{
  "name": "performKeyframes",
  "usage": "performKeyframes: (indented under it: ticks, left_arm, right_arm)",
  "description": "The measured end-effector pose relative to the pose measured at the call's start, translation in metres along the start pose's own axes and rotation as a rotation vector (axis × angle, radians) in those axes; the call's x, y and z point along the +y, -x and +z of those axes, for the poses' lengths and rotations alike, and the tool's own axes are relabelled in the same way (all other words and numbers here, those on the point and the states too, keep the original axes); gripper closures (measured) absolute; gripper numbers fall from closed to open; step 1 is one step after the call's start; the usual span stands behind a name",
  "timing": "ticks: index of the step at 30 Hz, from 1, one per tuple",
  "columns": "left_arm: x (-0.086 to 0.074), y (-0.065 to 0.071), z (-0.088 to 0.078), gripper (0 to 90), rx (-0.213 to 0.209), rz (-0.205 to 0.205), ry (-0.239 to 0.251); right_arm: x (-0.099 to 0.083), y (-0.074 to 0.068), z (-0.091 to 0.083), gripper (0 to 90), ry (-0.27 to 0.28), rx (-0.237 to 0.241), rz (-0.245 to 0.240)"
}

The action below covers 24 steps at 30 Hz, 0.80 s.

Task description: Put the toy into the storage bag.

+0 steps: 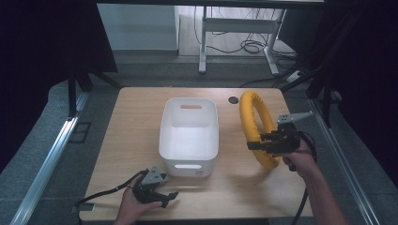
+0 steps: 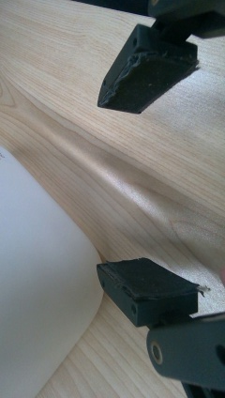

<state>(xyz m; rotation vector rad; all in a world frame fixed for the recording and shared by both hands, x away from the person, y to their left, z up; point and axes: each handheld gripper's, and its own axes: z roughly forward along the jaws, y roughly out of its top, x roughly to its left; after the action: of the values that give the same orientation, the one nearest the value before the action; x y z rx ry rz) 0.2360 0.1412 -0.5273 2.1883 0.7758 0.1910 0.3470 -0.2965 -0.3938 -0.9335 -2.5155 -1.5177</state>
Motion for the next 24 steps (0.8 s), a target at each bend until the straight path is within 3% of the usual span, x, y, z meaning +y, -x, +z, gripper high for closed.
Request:
performKeyframes:
  ticks: [14,21,24]
  left_arm:
    - [0.000,0.000,0.001,18.5,-0.002,0.003,-0.001]
    - [0.000,0.000,0.001,18.5,-0.004,0.001,-0.002]
    - [0.000,0.000,0.002,18.5,-0.006,0.000,-0.003]
  right_arm:
    - [0.012,-0.013,-0.002,50.9,0.067,0.036,-0.015]
    - [0.015,-0.020,0.002,50.8,0.115,0.017,-0.021]
    - [0.017,-0.026,0.007,50.8,0.163,0.009,-0.024]
